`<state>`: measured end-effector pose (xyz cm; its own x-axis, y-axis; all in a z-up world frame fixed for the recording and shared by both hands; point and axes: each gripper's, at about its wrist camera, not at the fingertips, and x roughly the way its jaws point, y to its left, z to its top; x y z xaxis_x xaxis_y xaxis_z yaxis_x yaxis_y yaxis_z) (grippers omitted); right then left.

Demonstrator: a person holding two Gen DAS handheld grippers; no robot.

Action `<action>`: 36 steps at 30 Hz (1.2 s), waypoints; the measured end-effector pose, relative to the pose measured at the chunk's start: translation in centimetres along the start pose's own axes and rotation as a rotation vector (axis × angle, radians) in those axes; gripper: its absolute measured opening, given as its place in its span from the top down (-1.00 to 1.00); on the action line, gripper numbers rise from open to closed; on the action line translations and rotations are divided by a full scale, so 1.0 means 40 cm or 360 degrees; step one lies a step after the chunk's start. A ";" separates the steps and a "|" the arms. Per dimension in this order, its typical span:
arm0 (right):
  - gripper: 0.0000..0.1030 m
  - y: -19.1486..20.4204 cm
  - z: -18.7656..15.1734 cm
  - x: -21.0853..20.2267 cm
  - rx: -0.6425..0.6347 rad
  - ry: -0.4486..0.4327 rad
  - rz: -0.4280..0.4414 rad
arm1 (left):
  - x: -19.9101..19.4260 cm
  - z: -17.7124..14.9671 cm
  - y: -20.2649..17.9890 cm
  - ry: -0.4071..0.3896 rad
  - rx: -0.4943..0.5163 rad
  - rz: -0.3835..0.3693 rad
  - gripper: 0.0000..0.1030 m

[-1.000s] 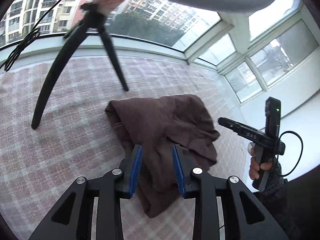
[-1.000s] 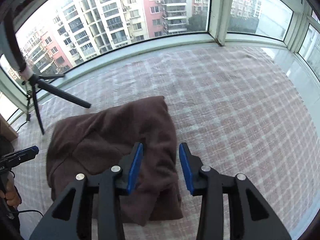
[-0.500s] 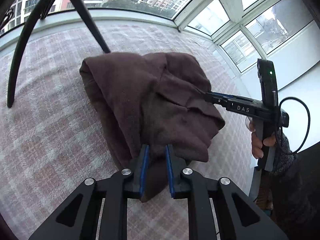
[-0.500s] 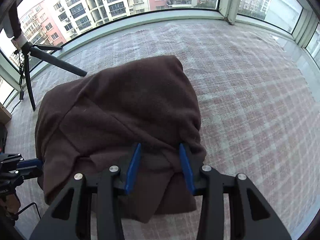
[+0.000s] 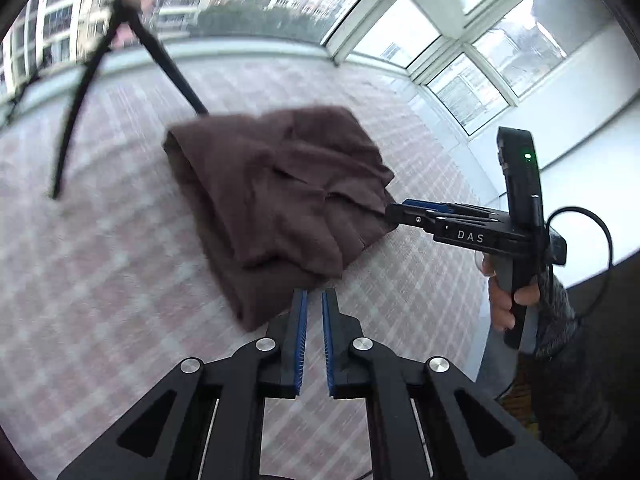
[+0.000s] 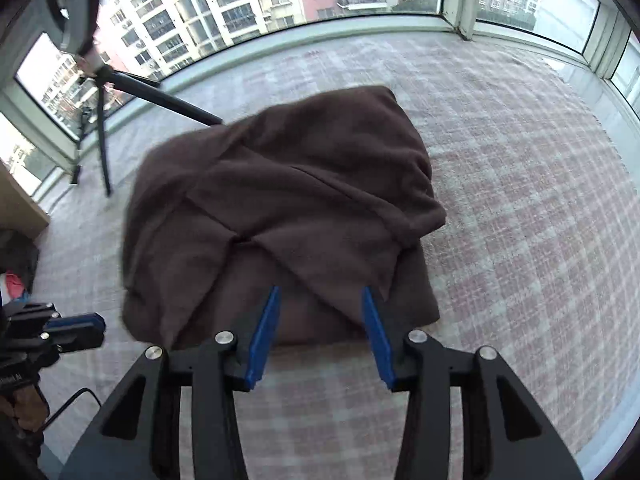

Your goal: Fold clothes

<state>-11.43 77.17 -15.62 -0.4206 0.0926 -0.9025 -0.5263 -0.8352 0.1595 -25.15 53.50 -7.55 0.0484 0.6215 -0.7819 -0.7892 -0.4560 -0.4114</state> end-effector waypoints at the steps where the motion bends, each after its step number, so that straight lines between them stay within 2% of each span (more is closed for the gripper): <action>1: 0.17 0.015 -0.018 -0.039 -0.0025 -0.0029 0.0030 | -0.084 -0.033 0.003 -0.0045 0.0060 0.0096 0.66; 4: 0.17 0.064 -0.097 -0.140 -0.0094 -0.0105 0.0122 | -0.302 -0.166 0.065 -0.0162 0.0024 0.0214 0.59; 8: 0.17 0.151 -0.211 -0.189 -0.0083 -0.0079 0.0342 | -0.497 -0.405 0.199 -0.0251 -0.0276 0.0347 0.58; 11: 0.17 0.236 -0.286 -0.196 -0.0068 -0.0074 0.0428 | -0.560 -0.578 0.285 -0.0325 -0.0576 0.0421 0.58; 14: 0.16 0.316 -0.331 -0.198 -0.0018 -0.0131 0.0481 | -0.605 -0.689 0.303 -0.0463 -0.0734 0.0514 0.51; 18: 0.16 0.434 -0.379 -0.236 -0.0005 -0.0190 0.0521 | -0.687 -0.754 0.293 -0.0606 -0.0818 0.0641 0.03; 19: 0.16 0.470 -0.394 -0.252 -0.0031 -0.0208 0.0512 | -0.710 -0.764 0.288 -0.0635 -0.0824 0.0676 0.00; 21: 0.13 0.551 -0.424 -0.288 -0.0133 -0.0266 0.0450 | -0.753 -0.781 0.277 -0.0674 -0.0810 0.0745 -0.24; 22: 0.08 0.595 -0.440 -0.307 -0.0193 -0.0300 0.0406 | -0.774 -0.789 0.271 -0.0686 -0.0799 0.0777 -0.30; 23: -0.05 0.637 -0.456 -0.324 -0.0251 -0.0334 0.0366 | -0.793 -0.798 0.265 -0.0705 -0.0783 0.0797 -0.36; 24: -0.08 0.672 -0.472 -0.337 -0.0284 -0.0355 0.0339 | -0.813 -0.808 0.260 -0.0719 -0.0766 0.0815 -0.41; 29: -0.08 0.805 -0.544 -0.386 -0.0355 -0.0397 0.0207 | -0.876 -0.850 0.249 -0.0713 -0.0665 0.0933 -0.48; 36: -0.08 0.862 -0.642 -0.452 -0.0225 -0.0475 0.0036 | -0.923 -0.909 0.261 -0.0633 -0.0634 0.0966 -0.48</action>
<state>-3.00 32.78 -4.09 -0.6401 0.2103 -0.7390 -0.4154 -0.9038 0.1026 -12.91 2.62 -0.01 -0.5956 0.3392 -0.7281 -0.3287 -0.9300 -0.1643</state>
